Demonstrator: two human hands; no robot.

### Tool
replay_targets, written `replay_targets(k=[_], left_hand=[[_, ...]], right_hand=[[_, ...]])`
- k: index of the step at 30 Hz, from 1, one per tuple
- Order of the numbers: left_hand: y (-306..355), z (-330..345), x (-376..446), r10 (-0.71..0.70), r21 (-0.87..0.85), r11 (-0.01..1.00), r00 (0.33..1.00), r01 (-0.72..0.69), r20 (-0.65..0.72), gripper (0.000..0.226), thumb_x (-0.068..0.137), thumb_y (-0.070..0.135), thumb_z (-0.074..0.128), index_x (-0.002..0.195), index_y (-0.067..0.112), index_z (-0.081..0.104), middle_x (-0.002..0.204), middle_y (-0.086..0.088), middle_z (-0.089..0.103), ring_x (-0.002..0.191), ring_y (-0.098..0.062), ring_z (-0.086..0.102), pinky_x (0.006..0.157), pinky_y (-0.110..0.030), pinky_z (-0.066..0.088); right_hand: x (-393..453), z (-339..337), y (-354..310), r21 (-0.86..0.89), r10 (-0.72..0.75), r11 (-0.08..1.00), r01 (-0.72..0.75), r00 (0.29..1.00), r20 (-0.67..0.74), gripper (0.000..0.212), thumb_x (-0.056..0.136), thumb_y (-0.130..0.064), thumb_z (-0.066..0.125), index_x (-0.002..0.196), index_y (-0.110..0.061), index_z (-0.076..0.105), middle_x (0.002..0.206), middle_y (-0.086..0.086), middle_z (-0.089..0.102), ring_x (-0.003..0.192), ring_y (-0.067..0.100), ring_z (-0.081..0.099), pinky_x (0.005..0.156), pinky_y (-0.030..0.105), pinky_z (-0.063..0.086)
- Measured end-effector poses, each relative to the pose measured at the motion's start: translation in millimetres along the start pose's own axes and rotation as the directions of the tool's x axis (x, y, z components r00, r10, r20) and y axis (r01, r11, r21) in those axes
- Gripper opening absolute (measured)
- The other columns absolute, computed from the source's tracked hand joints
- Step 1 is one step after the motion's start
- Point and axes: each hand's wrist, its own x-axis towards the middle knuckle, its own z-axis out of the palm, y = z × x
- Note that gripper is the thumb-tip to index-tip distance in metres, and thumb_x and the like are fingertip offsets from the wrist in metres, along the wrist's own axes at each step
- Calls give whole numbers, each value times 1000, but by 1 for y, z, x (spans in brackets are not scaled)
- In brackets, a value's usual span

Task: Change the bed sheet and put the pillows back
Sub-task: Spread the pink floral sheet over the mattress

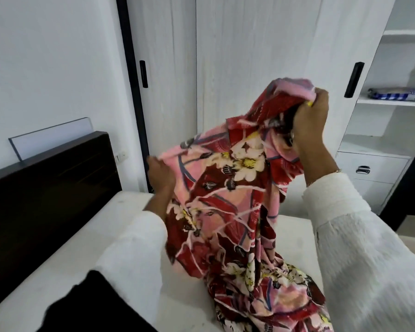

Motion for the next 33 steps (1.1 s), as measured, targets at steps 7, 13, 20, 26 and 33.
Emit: replay_targets(k=[7, 13, 20, 26, 33], left_hand=[[112, -12, -11, 665, -130, 747, 725, -652, 179, 24, 100, 9, 34, 115, -1, 50, 65, 4, 48, 47, 2, 47, 46, -8, 35], [92, -14, -16, 778, -114, 611, 568, -783, 267, 34, 87, 27, 60, 110, 5, 49, 79, 7, 62, 66, -5, 59, 60, -10, 42], [32, -19, 9, 478, 529, 577, 782, -623, 400, 44, 88, 32, 50, 127, 12, 44, 102, -14, 66, 90, -35, 62, 75, -37, 47], [48, -12, -16, 616, -216, 761, 578, -611, 534, 96, 64, 41, 77, 141, 12, 29, 142, -5, 37, 130, -18, 38, 110, -37, 29], [74, 0, -19, 659, 14, 710, 671, -704, 341, 26, 88, 3, 47, 107, 12, 63, 98, -6, 67, 90, -25, 61, 71, -27, 42]], right_hand=[[-71, 51, 35, -299, 11, 902, 310, 677, 736, 84, 73, -31, 77, 142, -28, 29, 118, 7, 36, 103, 15, 42, 92, 21, 36], [-63, 85, 27, -386, -276, 744, 545, 777, 566, 17, 87, -5, 51, 96, 0, 64, 97, 14, 48, 83, 27, 52, 62, 23, 28], [-28, 63, -7, -252, -430, 740, 623, 727, 536, 26, 80, -4, 64, 105, 0, 65, 103, 20, 55, 91, 21, 53, 69, 1, 32], [-37, 59, -8, -315, -17, 900, 302, 745, 666, 70, 74, -13, 77, 134, -12, 41, 101, 4, 52, 93, 16, 52, 82, 20, 42], [-52, 49, 21, -370, 197, 916, 152, 635, 747, 82, 65, -33, 83, 133, -12, 43, 119, 6, 58, 108, 19, 56, 92, 29, 45]])
